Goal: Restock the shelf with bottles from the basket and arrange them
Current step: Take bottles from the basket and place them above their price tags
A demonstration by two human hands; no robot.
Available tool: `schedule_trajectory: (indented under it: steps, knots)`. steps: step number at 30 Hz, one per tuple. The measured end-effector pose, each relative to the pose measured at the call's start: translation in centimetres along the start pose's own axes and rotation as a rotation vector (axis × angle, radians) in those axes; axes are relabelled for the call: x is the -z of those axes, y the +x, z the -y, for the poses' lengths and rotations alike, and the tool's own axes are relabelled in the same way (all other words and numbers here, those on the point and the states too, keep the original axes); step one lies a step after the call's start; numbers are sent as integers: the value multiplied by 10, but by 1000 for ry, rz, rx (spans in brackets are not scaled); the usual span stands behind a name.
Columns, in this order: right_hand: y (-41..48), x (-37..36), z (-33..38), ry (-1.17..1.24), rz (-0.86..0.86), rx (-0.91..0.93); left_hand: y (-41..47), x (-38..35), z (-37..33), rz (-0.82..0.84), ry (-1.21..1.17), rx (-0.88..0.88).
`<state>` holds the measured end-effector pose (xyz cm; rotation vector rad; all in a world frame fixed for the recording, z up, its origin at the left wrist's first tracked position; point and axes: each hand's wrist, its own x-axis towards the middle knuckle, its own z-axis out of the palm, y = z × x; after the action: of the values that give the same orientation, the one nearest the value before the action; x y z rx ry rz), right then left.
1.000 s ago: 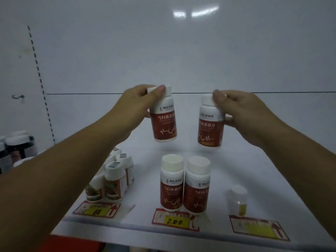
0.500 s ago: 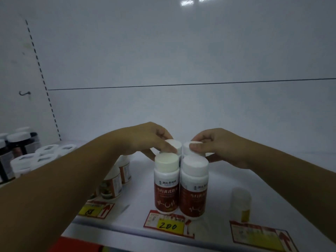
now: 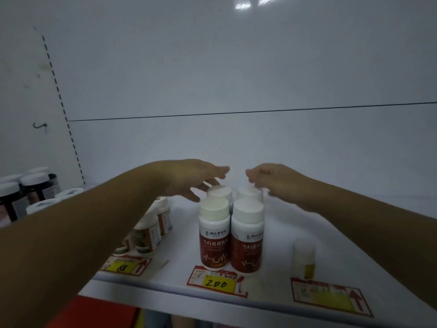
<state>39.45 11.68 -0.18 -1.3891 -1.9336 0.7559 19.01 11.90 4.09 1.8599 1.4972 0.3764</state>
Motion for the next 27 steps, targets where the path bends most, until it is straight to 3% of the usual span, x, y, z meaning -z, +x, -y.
schedule_trajectory:
  steps: [3, 5, 8, 14, 17, 21, 24, 27]
  knots:
    - [3, 16, 11, -542, -156, 130, -11, 7, -21, -73, 237, -22]
    - [1, 24, 18, -821, -148, 138, -16, 11, -30, -214, 573, -54]
    - [-15, 24, 31, -939, -156, 83, -30, 9, -35, -338, 814, -108]
    - [-81, 5, 58, -977, -214, 213, -84, -3, -34, -319, 652, -275]
    - [-127, -7, 61, -850, -285, 254, -114, -19, -25, -413, 469, -416]
    - [-200, -43, 46, -852, -459, 506, -155, -77, -2, -455, 356, -606]
    - [-251, -67, 19, -950, -364, 571, -170, -128, 24, -345, 357, -642]
    - [-289, -84, -17, -1068, -15, 351, -168, -170, 52, -129, 377, -531]
